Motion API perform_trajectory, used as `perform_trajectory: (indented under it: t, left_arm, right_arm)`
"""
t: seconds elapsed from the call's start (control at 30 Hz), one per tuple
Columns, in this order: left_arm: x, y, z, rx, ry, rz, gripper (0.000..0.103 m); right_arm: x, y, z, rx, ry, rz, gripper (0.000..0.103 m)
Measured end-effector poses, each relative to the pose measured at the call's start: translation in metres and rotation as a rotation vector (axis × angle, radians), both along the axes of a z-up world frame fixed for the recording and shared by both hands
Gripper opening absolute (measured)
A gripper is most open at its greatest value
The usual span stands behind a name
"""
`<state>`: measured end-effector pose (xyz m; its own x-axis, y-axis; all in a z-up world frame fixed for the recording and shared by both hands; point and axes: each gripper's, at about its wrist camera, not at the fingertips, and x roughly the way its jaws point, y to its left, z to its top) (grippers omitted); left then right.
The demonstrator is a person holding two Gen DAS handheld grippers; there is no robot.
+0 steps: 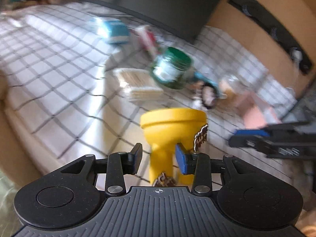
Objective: Organize soft objects
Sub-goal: 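Grasp the yellow toy figure by its stem with the left tool, then grasp the cotton swab pack with the right tool while the left tool holds the yellow toy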
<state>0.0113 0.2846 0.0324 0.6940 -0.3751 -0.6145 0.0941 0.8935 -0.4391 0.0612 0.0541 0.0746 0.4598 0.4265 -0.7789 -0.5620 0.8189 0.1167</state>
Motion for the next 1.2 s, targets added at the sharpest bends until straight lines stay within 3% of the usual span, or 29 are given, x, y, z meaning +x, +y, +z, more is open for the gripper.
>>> perform_trajectory:
  t: [0.07,0.13,0.23,0.43,0.6,0.83,0.97,1.03,1.13,1.2]
  left_arm:
    - [0.002,0.006,-0.004,-0.074,-0.001,-0.087,0.041]
    - [0.004,0.006,-0.005,-0.096,0.009,-0.112,0.041]
    - [0.010,0.001,-0.008,-0.068,0.036,-0.090,0.041]
    - [0.031,-0.024,-0.002,-0.038,0.002,-0.131,0.043]
    - [0.050,-0.049,-0.009,-0.001,0.047,-0.152,0.046]
    - [0.063,-0.057,-0.013,-0.018,0.121,-0.101,0.030]
    - [0.069,-0.054,-0.016,-0.096,0.170,-0.035,0.023]
    - [0.068,-0.056,-0.015,-0.087,0.161,-0.019,0.021]
    - [0.056,-0.061,-0.005,-0.016,0.058,-0.002,0.020]
    - [0.051,-0.058,0.002,-0.034,0.003,0.001,0.020]
  right_arm:
    - [0.006,0.003,-0.008,-0.015,0.015,-0.008,0.026]
    - [0.009,0.006,-0.016,-0.016,0.037,-0.009,0.027]
    - [0.009,0.009,-0.026,-0.030,0.053,-0.009,0.027]
    - [0.010,0.000,-0.035,-0.045,0.052,-0.035,0.027]
    - [0.009,-0.025,-0.036,-0.045,0.046,-0.097,0.027]
    - [-0.002,-0.065,-0.029,-0.047,0.008,-0.182,0.029]
    - [-0.009,-0.080,-0.029,-0.059,-0.009,-0.214,0.033]
    - [-0.012,-0.086,-0.029,-0.062,-0.013,-0.225,0.033]
    - [-0.014,-0.090,-0.027,-0.062,-0.019,-0.231,0.033]
    - [-0.012,-0.088,-0.025,-0.059,-0.026,-0.229,0.033]
